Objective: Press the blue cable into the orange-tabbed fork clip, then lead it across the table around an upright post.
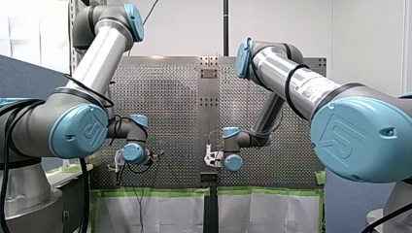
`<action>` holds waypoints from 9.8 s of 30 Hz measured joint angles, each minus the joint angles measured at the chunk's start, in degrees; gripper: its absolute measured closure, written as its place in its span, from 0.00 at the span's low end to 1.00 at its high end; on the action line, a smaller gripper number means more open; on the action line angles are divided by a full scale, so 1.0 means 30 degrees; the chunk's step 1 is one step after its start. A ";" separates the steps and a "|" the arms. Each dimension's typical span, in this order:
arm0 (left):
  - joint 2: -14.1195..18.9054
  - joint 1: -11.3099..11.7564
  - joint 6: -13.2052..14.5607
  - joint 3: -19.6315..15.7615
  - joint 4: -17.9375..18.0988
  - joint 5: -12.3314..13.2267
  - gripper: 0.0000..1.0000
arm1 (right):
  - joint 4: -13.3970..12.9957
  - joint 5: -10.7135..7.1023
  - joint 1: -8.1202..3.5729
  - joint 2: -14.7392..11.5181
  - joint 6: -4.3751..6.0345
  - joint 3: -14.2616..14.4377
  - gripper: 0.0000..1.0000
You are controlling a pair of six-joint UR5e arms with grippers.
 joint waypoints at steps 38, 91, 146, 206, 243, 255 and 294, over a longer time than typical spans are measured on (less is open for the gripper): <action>0.0017 -0.0482 0.1975 0.0002 -0.0178 0.0194 0.00 | 0.0018 -0.0390 0.0000 0.0134 0.0001 -0.0001 1.00; -0.0111 -0.4901 -0.0621 0.2348 -0.1074 -0.3656 0.00 | 0.0011 -0.0550 0.0000 0.0248 0.0001 0.0001 1.00; -0.2516 -0.4781 0.0211 0.7218 -0.4253 -0.5209 0.00 | 0.0254 -0.0800 -0.0138 0.0314 0.0123 -0.0172 1.00; -0.4277 -0.4553 0.0754 0.9887 -0.6229 -0.5059 0.00 | 0.0224 -0.0809 -0.0461 0.0961 0.0119 -0.0238 1.00; -0.4281 -0.4843 0.1538 0.9882 -0.6378 -0.5403 1.00 | 0.0372 -0.0830 -0.0557 0.1019 0.0109 -0.0383 1.00; -0.3456 -0.5244 0.1778 0.9883 -0.7359 -0.5424 1.00 | 0.1904 -0.0326 -0.0592 -0.0138 -0.0394 -0.0667 1.00; 0.3811 -0.7185 -0.0122 0.9867 -0.9074 -0.6455 1.00 | 0.6409 -0.0356 -0.0605 -0.7336 -0.1031 -0.0644 1.00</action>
